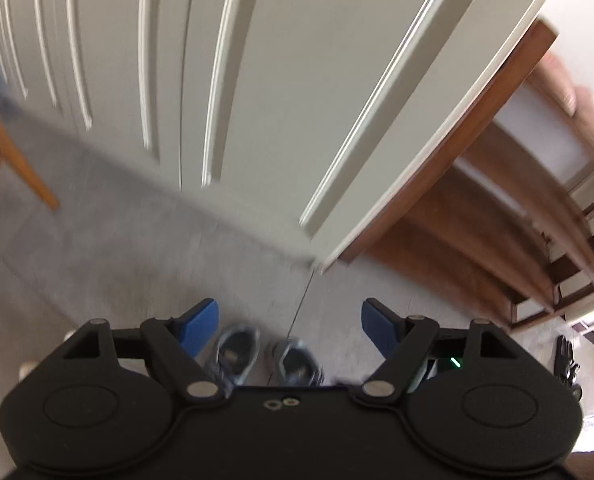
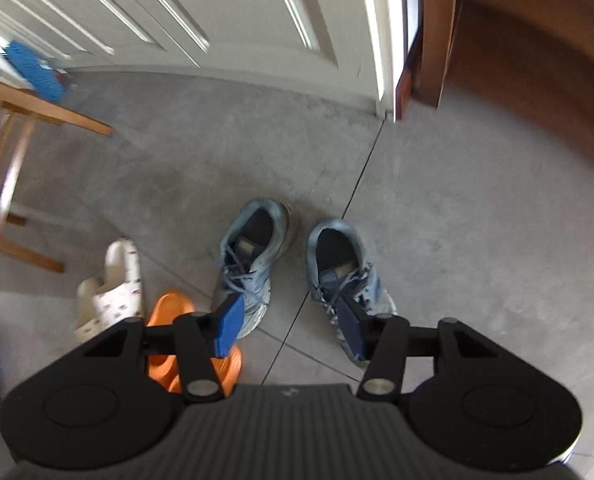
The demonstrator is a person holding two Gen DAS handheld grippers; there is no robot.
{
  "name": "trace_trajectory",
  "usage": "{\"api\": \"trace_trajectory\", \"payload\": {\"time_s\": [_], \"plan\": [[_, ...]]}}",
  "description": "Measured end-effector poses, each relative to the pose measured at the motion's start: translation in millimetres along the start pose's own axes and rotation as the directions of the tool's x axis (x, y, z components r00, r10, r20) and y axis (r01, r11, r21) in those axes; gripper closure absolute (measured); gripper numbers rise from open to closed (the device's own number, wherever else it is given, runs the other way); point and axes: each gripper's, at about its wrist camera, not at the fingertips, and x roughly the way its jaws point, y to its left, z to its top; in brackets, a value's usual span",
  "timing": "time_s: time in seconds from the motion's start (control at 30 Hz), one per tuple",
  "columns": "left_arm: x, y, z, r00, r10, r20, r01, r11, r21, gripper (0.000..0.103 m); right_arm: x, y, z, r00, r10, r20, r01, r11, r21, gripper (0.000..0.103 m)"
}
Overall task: Organize scattered shoes
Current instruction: 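Move the right gripper down to the blue-grey sneakers on the floor, then grasp both blue-grey sneakers by their heels with the right gripper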
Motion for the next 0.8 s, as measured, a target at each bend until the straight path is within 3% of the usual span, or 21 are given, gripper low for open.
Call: {"api": "trace_trajectory", "payload": {"time_s": [0.27,0.47,0.53,0.57,0.7,0.8], "plan": [[46.2,49.1,-54.1,0.998,-0.048,-0.044,0.047,0.999,-0.026,0.025,147.2,20.5,19.8,0.991,-0.126,-0.045,0.130,0.986,0.103,0.045],[62.6,89.0,-80.0,0.997,-0.042,-0.060,0.037,0.996,-0.081,0.025,206.4,14.4,28.7,0.970,-0.240,-0.051,0.242,0.970,0.036,0.047],[64.8,103.9,-87.1,0.997,-0.031,-0.067,0.024,0.994,-0.102,0.025,222.9,6.8,33.4,0.970,-0.227,-0.092,0.233,0.970,0.067,0.056],[65.5,110.4,-89.9,0.997,-0.026,-0.073,0.018,0.994,-0.112,0.025,229.2,3.7,35.4,0.969,-0.221,-0.113,0.231,0.969,0.087,0.077],[64.8,134.3,-98.3,0.996,-0.004,-0.093,-0.009,0.990,-0.142,0.025,234.1,-9.0,41.2,0.984,-0.151,-0.094,0.170,0.950,0.263,0.083],[64.9,145.4,-100.2,0.995,-0.003,-0.097,-0.012,0.988,-0.153,0.025,222.8,-20.1,44.3,0.998,-0.056,-0.005,0.052,0.891,0.451,0.083]]}}
